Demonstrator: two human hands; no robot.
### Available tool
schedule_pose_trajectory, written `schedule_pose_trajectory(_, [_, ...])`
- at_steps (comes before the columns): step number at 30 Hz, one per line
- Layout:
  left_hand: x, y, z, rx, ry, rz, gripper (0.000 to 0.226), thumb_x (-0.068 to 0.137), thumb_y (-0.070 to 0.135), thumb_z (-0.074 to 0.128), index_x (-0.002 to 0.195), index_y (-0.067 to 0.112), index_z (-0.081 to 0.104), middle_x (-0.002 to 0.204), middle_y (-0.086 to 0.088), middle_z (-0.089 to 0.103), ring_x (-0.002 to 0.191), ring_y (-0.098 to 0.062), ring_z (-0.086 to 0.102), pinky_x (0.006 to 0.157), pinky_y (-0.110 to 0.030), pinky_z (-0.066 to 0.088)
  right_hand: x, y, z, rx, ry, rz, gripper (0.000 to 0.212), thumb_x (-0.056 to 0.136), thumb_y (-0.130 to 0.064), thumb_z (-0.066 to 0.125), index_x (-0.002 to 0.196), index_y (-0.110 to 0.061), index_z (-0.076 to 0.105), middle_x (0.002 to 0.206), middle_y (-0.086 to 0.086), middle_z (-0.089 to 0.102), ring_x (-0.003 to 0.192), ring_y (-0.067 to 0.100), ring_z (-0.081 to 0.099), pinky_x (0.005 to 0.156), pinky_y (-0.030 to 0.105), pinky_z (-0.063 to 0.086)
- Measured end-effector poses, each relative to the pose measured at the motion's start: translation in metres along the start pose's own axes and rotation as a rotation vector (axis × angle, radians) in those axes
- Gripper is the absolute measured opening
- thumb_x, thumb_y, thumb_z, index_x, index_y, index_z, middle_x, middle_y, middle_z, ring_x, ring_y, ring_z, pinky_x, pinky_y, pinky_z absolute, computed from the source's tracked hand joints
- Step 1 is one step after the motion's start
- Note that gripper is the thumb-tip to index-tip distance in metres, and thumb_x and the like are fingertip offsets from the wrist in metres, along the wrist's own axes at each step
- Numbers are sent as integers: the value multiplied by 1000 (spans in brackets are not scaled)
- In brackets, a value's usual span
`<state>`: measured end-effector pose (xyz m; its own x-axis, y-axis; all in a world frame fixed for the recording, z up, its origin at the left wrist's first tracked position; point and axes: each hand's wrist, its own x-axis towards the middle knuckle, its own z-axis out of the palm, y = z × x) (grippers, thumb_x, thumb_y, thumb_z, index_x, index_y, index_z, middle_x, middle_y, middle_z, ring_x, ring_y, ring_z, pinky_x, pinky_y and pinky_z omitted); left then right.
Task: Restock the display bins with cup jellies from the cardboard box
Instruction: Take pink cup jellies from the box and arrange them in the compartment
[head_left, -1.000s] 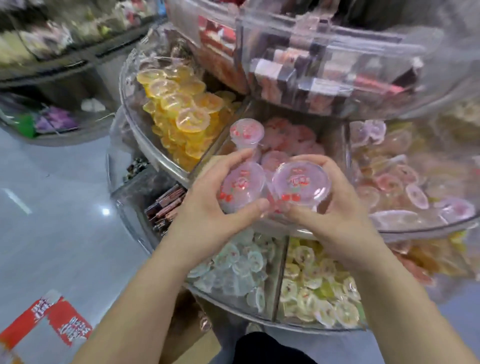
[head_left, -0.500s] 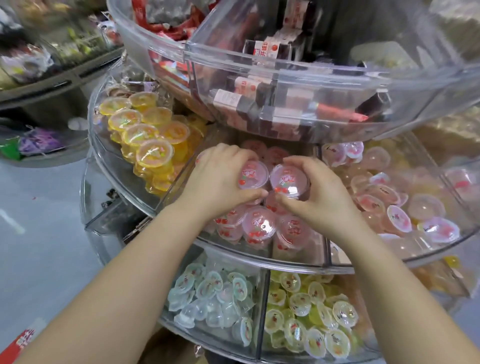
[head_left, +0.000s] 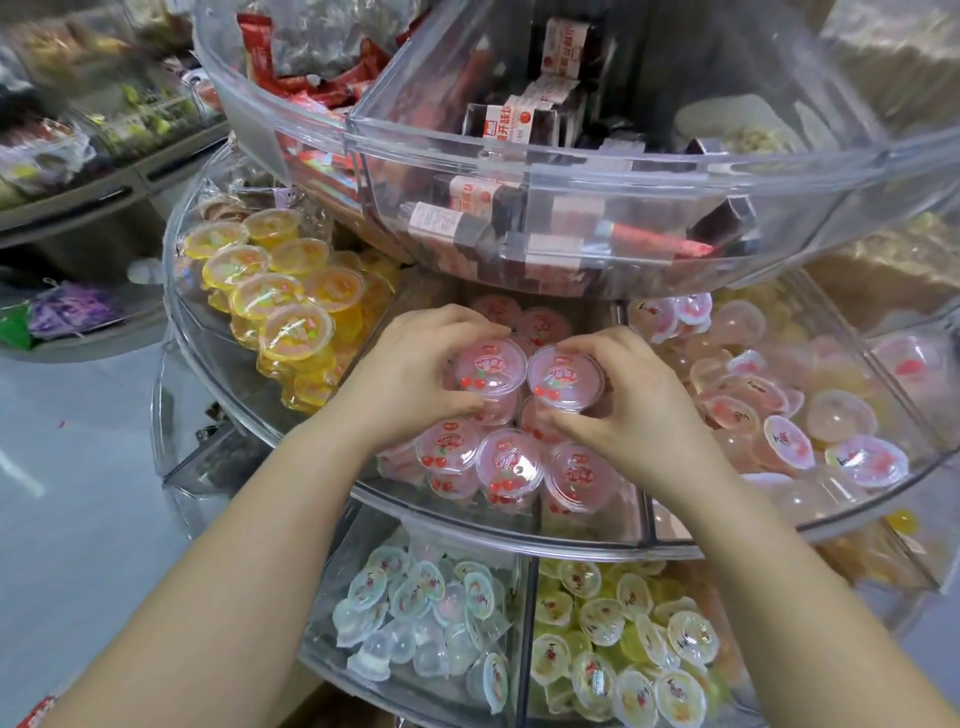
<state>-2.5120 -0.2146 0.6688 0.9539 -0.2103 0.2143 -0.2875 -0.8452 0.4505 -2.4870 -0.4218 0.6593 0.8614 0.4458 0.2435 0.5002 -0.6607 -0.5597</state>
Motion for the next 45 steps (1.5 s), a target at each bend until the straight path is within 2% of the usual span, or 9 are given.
schedule_pose_trajectory(8, [0,-4,6,77,60,-25,63,67,34,80,124,19,58,122,-1,61,113,-22,54,100,-46,38,-2,0,7,27,57,6,53,64,-35,81,108,-19,57,103,-12,44,84,-8,37,80,-9,25])
schedule_pose_trajectory(14, [-10,0,-7,21,44,-30,75,63,38,81,130,17,52,132,0,53,124,-18,43,105,-32,32,-7,-7,3,72,49,6,66,60,-41,81,117,-21,53,117,-15,36,113,-1,32,92,-8,15])
schedule_pose_trajectory(18, [-40,5,-21,-98,234,-68,63,69,37,76,125,18,56,124,5,56,120,-9,45,104,-15,31,-14,-31,-6,170,162,-40,47,66,-40,76,107,-29,56,110,-16,47,109,0,41,94,3,28])
schedule_pose_trajectory(21, [-86,3,-26,-238,476,-143,38,78,35,69,114,27,61,113,15,61,110,-2,54,96,-12,37,-25,-68,3,352,164,-81,21,76,-29,73,92,-32,60,92,-16,59,88,2,54,76,9,40])
schedule_pose_trajectory(29, [-279,-38,38,-503,815,-825,11,77,39,59,84,44,66,89,19,70,84,1,64,76,-8,47,-93,-154,153,720,-547,-137,15,77,-19,64,78,-33,64,72,-19,59,62,-4,53,60,4,37])
schedule_pose_trajectory(32, [-357,-69,99,-581,835,-1093,28,83,14,67,80,42,68,85,18,71,80,2,65,73,-7,46,-130,-148,247,630,-853,22,24,81,-10,64,76,-33,62,67,-13,59,59,-1,50,59,12,40])
schedule_pose_trajectory(37, [-468,-123,229,-701,624,-1450,31,88,7,59,83,37,63,86,14,69,83,1,62,71,-7,43,-196,-79,414,230,-1189,200,5,86,-14,61,87,-16,65,82,4,66,75,12,58,69,17,42])
schedule_pose_trajectory(40, [-513,-161,318,-723,422,-1576,26,86,0,56,87,25,62,89,4,67,83,-12,61,70,-2,40,-235,-19,511,-21,-1302,202,15,86,-14,60,100,-11,65,94,7,67,94,22,63,71,20,39])
schedule_pose_trajectory(45, [-543,-248,460,-709,73,-1574,31,84,10,60,114,8,59,109,-10,65,104,-24,60,89,-25,41,-281,69,664,-390,-1493,80,29,88,-15,55,116,-8,59,118,15,62,110,29,58,77,24,40])
